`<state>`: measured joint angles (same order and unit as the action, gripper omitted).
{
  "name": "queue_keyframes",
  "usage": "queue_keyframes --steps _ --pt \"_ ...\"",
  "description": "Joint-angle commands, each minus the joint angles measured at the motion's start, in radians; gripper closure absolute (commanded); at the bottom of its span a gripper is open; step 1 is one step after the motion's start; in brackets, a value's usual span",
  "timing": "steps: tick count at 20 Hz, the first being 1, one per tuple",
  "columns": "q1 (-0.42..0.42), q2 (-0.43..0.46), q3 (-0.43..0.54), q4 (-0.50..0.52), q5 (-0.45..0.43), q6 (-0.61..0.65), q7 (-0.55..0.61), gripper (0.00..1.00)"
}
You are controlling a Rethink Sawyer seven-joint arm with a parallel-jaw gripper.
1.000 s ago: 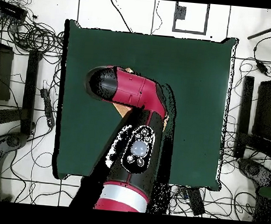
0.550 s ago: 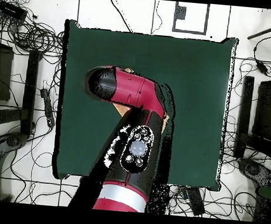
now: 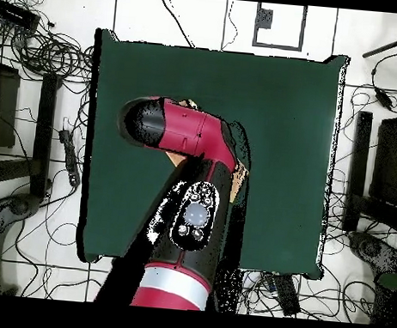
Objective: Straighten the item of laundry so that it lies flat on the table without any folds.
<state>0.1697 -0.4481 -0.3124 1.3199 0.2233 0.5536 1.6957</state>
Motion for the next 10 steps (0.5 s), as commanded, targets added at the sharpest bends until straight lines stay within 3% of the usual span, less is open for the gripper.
queue_keyframes --steps 1,10 --pt "0.032 0.100 0.104 0.028 0.004 -0.002 0.193 0.00" --pt "0.020 0.113 0.120 0.044 0.012 -0.051 0.187 0.00"
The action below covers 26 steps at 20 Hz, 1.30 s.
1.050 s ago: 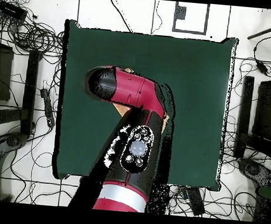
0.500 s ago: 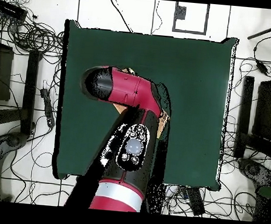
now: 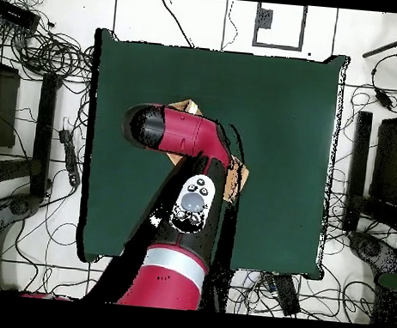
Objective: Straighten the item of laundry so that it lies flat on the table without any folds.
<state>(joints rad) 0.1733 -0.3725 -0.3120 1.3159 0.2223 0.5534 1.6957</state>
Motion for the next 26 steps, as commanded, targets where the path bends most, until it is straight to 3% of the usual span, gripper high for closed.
queue_keyframes --steps 1,26 --pt "0.018 0.038 0.120 0.047 0.013 -0.055 0.187 0.00" --pt "0.034 0.042 0.115 0.015 0.022 0.002 0.185 0.00"
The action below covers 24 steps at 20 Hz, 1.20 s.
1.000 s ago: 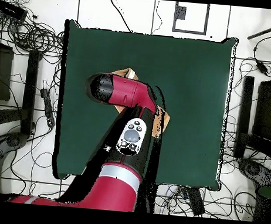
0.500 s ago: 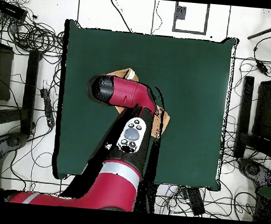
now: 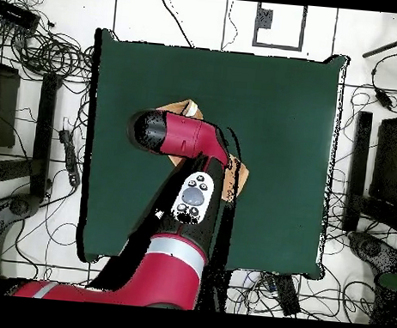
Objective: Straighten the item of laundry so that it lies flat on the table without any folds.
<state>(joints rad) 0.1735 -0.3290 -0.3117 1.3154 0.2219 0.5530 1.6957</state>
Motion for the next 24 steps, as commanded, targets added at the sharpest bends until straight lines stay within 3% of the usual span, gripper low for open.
queue_keyframes --steps 1,6,7,9,24 --pt "0.033 -0.001 0.115 0.015 0.022 0.002 0.184 0.00" --pt "0.039 -0.002 0.106 0.017 0.023 0.010 0.194 0.00" --pt "0.038 -0.116 0.126 0.226 0.007 -0.088 0.187 0.00" --pt "0.035 -0.131 0.129 0.251 0.003 -0.100 0.184 0.00" --pt "0.025 -0.139 0.159 0.280 0.013 -0.122 0.178 0.00"
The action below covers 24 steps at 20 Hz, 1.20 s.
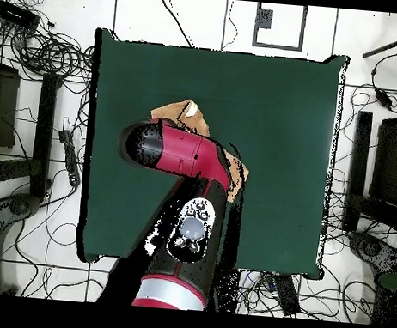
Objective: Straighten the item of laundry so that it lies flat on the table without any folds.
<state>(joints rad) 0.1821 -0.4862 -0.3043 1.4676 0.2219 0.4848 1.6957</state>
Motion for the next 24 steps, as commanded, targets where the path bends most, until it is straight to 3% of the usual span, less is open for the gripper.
queue_keyframes --steps 1,16,24 --pt "0.011 0.025 0.163 0.134 0.017 -0.071 0.181 0.00" --pt "-0.059 -0.017 0.264 0.213 0.031 -0.112 0.179 0.00" --pt "-0.081 0.013 0.291 0.251 0.019 -0.212 0.202 0.00"
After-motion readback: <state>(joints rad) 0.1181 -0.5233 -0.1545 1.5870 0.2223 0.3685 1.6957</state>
